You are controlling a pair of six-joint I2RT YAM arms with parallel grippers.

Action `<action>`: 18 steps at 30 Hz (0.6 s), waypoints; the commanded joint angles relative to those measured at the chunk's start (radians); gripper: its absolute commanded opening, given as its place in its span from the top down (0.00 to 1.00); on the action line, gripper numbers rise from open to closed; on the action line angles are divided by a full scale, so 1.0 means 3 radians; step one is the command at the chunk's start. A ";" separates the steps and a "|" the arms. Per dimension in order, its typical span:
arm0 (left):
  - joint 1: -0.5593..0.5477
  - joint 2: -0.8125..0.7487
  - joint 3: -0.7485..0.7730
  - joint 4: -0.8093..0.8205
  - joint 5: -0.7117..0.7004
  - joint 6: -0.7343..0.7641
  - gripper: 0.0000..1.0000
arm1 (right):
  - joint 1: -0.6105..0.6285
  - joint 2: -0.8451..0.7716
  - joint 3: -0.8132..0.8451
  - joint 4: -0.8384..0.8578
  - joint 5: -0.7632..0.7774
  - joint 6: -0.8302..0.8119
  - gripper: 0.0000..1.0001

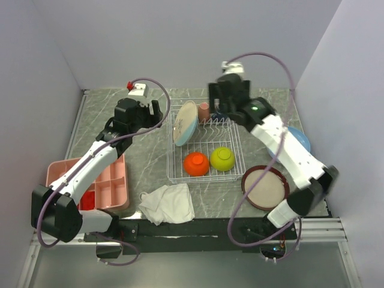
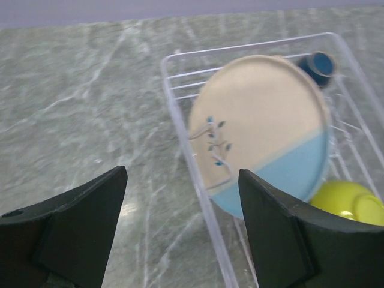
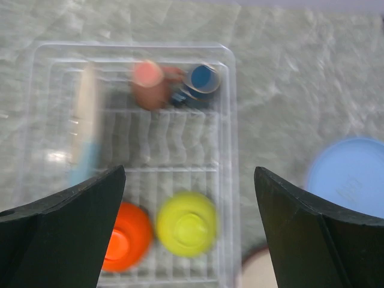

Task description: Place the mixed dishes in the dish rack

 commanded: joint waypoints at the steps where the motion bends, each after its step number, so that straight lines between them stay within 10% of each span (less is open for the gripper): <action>1: 0.0008 -0.0053 0.0177 0.0316 0.0952 0.0103 0.20 | -0.0693 -0.0609 -0.0666 -0.0086 -0.0799 -0.0599 0.03; 7: -0.0364 0.0053 0.0273 0.0348 0.2297 0.0568 0.20 | -0.1716 -0.1381 -0.1735 -0.0203 -0.2068 -0.1995 0.05; 18: -0.0861 0.0478 0.0483 0.0285 0.2528 0.0651 0.22 | -0.2959 -0.1874 -0.2947 -0.0490 -0.2494 -0.2877 0.08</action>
